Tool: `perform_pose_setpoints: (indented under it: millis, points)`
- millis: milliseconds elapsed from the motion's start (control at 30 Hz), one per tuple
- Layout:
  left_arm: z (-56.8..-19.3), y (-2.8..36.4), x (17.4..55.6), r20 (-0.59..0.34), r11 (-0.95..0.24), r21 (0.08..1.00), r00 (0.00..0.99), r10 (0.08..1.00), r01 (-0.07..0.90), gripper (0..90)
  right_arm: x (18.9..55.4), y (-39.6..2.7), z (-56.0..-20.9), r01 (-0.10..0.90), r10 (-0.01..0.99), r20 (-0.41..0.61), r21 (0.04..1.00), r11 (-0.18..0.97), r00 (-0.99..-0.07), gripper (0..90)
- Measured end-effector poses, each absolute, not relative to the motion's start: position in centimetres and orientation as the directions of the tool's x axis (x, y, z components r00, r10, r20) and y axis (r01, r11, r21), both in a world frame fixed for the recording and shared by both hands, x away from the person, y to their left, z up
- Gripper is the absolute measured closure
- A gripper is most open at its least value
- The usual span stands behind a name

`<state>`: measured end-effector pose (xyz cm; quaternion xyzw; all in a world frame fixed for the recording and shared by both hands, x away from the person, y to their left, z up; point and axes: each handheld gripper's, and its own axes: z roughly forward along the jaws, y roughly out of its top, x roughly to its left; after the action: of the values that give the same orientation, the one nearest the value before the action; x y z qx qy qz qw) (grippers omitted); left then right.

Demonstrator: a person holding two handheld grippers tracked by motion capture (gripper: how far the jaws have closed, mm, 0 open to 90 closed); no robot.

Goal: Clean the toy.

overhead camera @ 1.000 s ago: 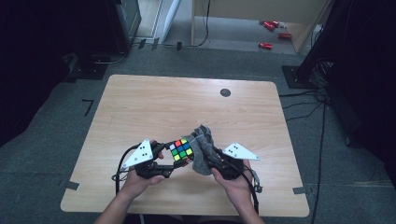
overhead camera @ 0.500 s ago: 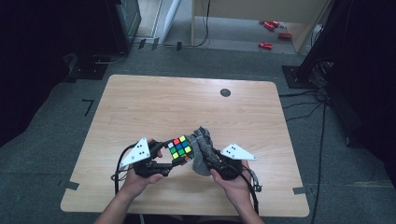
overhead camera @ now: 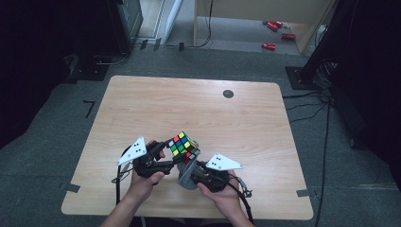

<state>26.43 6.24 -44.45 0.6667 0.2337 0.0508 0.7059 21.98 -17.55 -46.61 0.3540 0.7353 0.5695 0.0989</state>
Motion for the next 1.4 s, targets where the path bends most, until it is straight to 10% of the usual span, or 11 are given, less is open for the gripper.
perform_pose_setpoints:
  millis: [367, 700, 933, 1233, 1400]
  points:
    - [-44.2, 6.0, 26.3, -0.268, 0.118, 0.963, 0.896, 0.355, 0.241, 34.7, 22.4, -20.3, -45.0, 0.379, 0.728, 0.305, 0.923, -0.067, -0.614, 67.2]
    - [-43.8, 6.8, 26.4, -0.268, 0.137, 0.963, 0.889, 0.370, 0.234, 34.8, 21.7, -17.7, -45.8, 0.373, 0.673, 0.198, 0.919, 0.125, -0.712, 67.0]
    - [-43.9, 6.1, 26.1, -0.261, 0.128, 0.965, 0.902, 0.345, 0.230, 34.8, 22.3, -20.2, -44.6, 0.365, 0.729, 0.304, 0.928, -0.079, -0.614, 67.4]
    - [-43.7, 6.6, 26.2, -0.258, 0.134, 0.965, 0.897, 0.360, 0.224, 34.8, 21.6, -17.5, -45.8, 0.362, 0.676, 0.185, 0.923, 0.130, -0.713, 67.2]
    - [-44.0, 6.3, 26.3, -0.261, 0.123, 0.965, 0.898, 0.354, 0.232, 34.8, 22.4, -20.0, -45.0, 0.378, 0.743, 0.277, 0.925, -0.035, -0.609, 67.3]
